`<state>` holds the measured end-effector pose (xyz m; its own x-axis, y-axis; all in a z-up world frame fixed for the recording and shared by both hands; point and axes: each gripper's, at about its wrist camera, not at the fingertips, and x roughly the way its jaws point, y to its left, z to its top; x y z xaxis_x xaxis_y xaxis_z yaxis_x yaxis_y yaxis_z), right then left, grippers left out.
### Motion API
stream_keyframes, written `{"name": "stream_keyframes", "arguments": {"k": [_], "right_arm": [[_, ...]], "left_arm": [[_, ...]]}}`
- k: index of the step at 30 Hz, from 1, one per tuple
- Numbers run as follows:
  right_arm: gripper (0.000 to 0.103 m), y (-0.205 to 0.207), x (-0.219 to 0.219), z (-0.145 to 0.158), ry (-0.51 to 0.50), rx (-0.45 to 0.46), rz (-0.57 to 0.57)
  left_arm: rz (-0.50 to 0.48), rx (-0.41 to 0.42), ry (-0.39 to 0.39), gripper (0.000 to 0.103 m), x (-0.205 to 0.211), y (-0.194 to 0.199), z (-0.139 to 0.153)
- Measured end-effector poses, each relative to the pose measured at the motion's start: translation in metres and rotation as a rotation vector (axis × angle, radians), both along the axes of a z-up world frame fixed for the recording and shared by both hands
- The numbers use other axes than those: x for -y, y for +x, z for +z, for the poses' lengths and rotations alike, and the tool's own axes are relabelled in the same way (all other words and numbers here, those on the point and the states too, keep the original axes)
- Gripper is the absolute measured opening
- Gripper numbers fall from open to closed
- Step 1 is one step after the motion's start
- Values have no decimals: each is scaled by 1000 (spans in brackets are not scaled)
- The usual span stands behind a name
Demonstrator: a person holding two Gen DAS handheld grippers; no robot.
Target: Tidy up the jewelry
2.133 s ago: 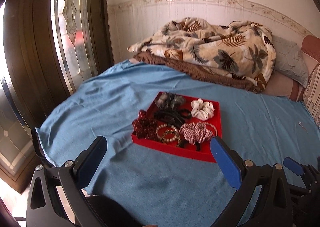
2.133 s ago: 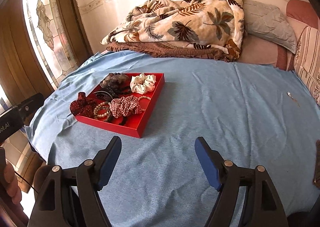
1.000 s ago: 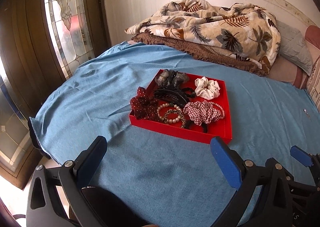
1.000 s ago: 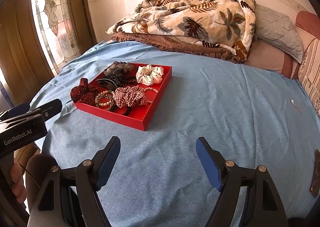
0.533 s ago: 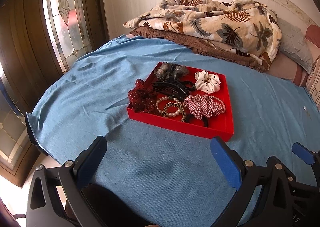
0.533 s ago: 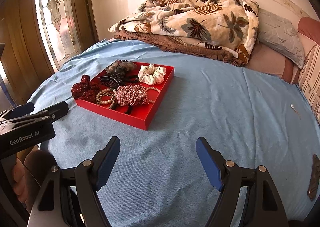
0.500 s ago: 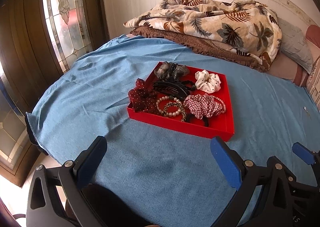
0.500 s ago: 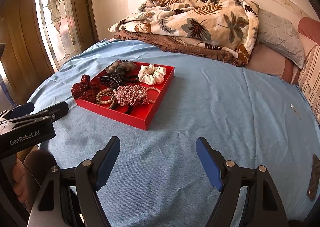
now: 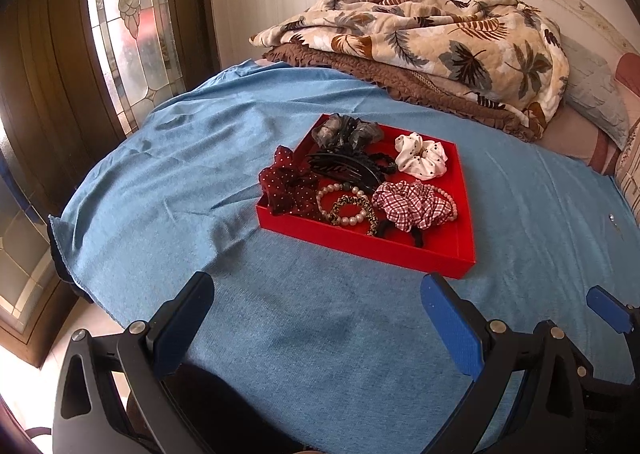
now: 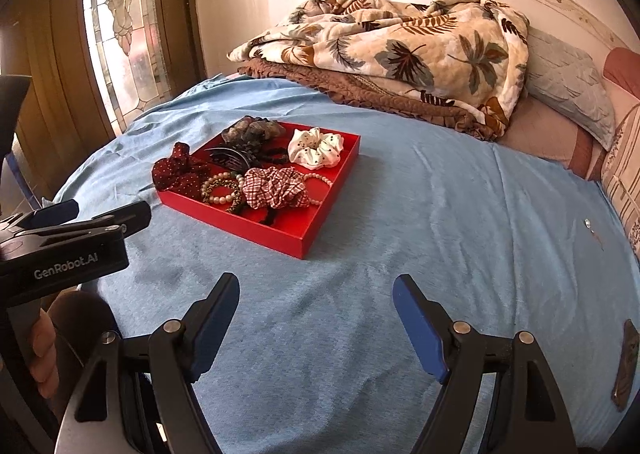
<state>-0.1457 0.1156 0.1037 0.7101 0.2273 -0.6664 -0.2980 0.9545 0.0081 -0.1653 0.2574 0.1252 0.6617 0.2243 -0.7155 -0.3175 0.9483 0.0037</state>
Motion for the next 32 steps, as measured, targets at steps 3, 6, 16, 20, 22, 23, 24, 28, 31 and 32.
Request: {"name": "stream_keyframes", "arguments": {"k": [3,6,16,20,22,23,24,28,31,32], "right_arm": [[84,-1,-2,-1,2,-1,12],[84,-1,-3,-1,-1,0,14],[84,-1,-3,-2,0,-3,13],[84,-1,-4,-1,1,-2,12],[84,-1,-3,-3,0,-5,14],[84,-1,-3,-3,0,-8,14],[84,-1,-2,-5,2,-10,15],[85,1,2,-7,7,-14,14],[85,2,5,-8,15,-18,12],[85,3,8,-9,19,-21,10]], "left_arm": [[3,-2,-2,103,-1,-1,-1],[6,-4,-2,103,-1,-1,-2],[2,-6,-1,103,0,-1,-3],[-2,-12,-1,103,1,0,-5],[-2,-13,0,103,2,1,-5],[-2,-13,-1,103,1,1,-5],[-3,-15,0,103,2,1,-5],[-5,-16,6,103,4,1,-6],[-11,-23,13,103,6,4,-7],[-13,-26,15,103,6,5,-6]]}}
